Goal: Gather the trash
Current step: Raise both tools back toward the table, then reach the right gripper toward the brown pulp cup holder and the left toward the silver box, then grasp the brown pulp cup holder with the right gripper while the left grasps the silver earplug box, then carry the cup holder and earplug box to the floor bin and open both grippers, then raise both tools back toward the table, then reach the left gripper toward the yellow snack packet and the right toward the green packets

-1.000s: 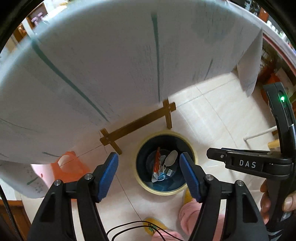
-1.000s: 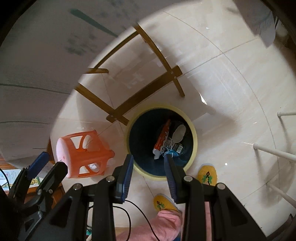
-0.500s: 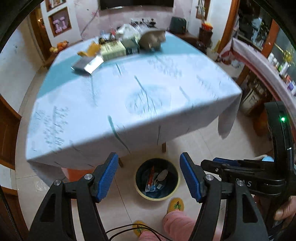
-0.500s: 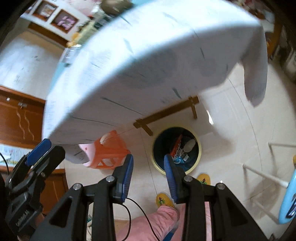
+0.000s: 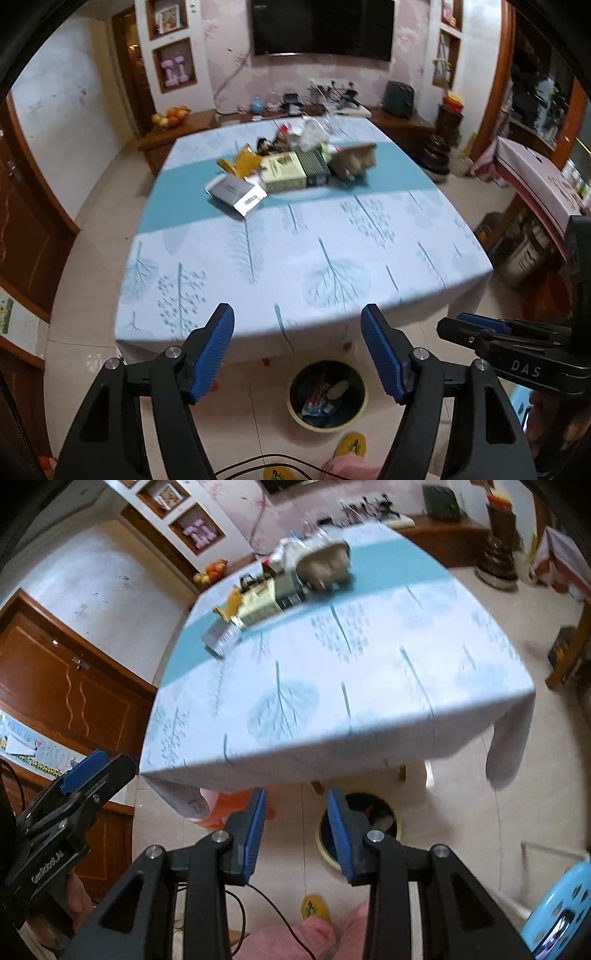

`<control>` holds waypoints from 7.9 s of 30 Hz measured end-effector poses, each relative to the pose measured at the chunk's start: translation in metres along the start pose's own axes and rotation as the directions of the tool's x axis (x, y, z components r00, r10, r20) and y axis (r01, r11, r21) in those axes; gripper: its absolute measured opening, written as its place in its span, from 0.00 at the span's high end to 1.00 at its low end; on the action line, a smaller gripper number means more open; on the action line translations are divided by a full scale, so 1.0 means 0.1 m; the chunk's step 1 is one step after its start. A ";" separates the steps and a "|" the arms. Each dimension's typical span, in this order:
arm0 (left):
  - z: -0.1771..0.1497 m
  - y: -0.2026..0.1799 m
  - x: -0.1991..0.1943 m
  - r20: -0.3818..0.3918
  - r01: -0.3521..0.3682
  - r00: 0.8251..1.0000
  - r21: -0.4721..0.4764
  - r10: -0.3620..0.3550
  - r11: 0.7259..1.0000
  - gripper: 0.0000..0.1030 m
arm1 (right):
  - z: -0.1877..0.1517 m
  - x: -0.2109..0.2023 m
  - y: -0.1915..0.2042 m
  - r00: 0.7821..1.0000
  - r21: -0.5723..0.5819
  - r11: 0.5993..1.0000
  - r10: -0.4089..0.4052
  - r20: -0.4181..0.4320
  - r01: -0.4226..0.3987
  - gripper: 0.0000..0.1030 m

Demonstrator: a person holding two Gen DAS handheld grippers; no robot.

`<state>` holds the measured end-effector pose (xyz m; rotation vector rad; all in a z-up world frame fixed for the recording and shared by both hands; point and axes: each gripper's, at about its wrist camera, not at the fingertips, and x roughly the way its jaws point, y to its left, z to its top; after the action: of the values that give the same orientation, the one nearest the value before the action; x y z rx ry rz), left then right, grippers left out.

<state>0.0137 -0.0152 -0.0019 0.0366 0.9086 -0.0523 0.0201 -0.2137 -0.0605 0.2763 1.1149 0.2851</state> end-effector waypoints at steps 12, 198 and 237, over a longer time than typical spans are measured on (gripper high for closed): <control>0.55 0.21 0.13 -0.017 -0.065 0.998 -0.156 0.063 0.986 0.25 | 0.66 -0.09 0.15 0.999 -0.131 0.991 0.029 0.026 -0.025 0.62; 0.09 -0.08 0.26 -0.126 0.227 0.971 0.214 -0.204 0.950 0.01 | -0.35 -0.24 -0.23 0.977 0.205 0.964 -0.190 0.098 0.166 0.66; 1.56 1.04 1.28 -0.128 0.088 0.986 -0.138 -0.105 0.987 0.01 | 1.73 0.23 0.03 0.989 0.012 0.995 -0.101 0.109 0.101 0.66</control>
<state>0.2215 0.0762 -0.0062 -0.1283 1.0475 -0.0809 0.1865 -0.2156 -0.0066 0.2374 1.0179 0.1745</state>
